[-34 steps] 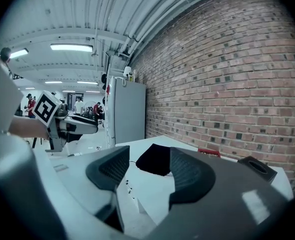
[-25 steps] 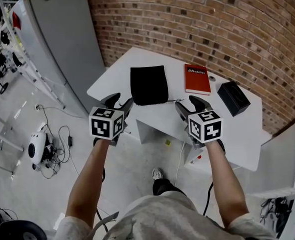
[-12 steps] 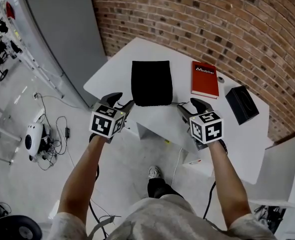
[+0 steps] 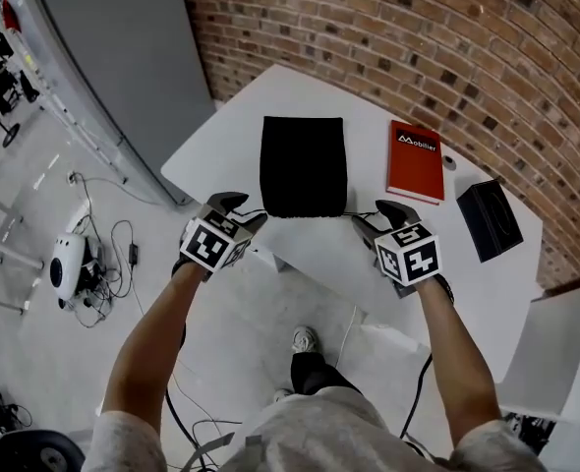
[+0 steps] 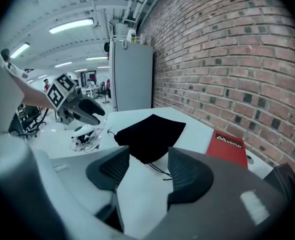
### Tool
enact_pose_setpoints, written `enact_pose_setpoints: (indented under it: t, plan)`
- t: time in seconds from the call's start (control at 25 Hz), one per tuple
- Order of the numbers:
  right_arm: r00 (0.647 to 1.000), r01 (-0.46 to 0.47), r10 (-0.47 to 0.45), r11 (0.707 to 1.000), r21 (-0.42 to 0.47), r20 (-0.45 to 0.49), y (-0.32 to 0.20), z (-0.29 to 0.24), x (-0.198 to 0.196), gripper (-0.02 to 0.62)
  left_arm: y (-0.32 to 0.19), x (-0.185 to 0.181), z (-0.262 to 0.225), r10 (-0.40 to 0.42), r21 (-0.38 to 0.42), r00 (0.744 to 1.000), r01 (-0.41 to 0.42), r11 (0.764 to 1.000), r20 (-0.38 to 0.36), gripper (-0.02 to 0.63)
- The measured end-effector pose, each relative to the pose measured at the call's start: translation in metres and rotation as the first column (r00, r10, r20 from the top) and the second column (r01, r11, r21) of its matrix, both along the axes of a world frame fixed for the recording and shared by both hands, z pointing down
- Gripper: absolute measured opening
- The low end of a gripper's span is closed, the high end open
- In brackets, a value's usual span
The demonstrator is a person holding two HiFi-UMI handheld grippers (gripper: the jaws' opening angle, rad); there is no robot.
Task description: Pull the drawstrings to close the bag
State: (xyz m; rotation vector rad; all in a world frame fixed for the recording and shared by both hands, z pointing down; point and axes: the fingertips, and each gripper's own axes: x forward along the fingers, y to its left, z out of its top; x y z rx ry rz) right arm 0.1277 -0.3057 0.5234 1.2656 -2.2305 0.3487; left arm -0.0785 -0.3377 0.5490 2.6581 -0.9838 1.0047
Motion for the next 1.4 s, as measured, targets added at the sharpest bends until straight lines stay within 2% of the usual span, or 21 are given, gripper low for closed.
enact_pose_setpoints:
  t: [0.28, 0.48, 0.64, 0.96, 1.04, 1.32, 1.4]
  plan:
    - [0.992, 0.098, -0.101, 0.994, -0.053, -0.075, -0.015, 0.032, -0.001, 0.241, -0.014, 0.002, 0.029, 0.076, -0.015, 0.988, -0.075, 0.997, 0.133, 0.219]
    - [0.983, 0.142, -0.152, 0.984, -0.104, -0.099, -0.022, 0.054, -0.004, 0.236, -0.019, 0.001, 0.052, 0.148, -0.048, 0.969, -0.141, 0.989, 0.199, 0.219]
    - [0.967, 0.182, -0.206, 0.971, -0.156, -0.153, -0.026, 0.074, -0.003, 0.225, -0.022, 0.000, 0.067, 0.208, -0.093, 0.946, -0.190, 0.977, 0.249, 0.219]
    - [0.917, 0.264, -0.312, 0.942, -0.209, -0.249, -0.037, 0.104, -0.003, 0.199, -0.027, 0.001, 0.092, 0.256, -0.150, 0.924, -0.221, 0.964, 0.284, 0.218]
    - [0.903, 0.280, -0.335, 0.934, -0.222, -0.269, -0.039, 0.111, -0.003, 0.196, -0.028, 0.000, 0.097, 0.261, -0.163, 0.921, -0.222, 0.961, 0.290, 0.199]
    - [0.865, 0.344, -0.421, 0.893, -0.290, -0.273, -0.040, 0.124, -0.009, 0.158, -0.032, -0.001, 0.107, 0.270, -0.197, 0.917, -0.218, 0.956, 0.293, 0.195]
    - [0.853, 0.352, -0.440, 0.882, -0.313, -0.281, -0.038, 0.129, -0.008, 0.149, -0.032, -0.001, 0.110, 0.278, -0.206, 0.913, -0.223, 0.953, 0.298, 0.169]
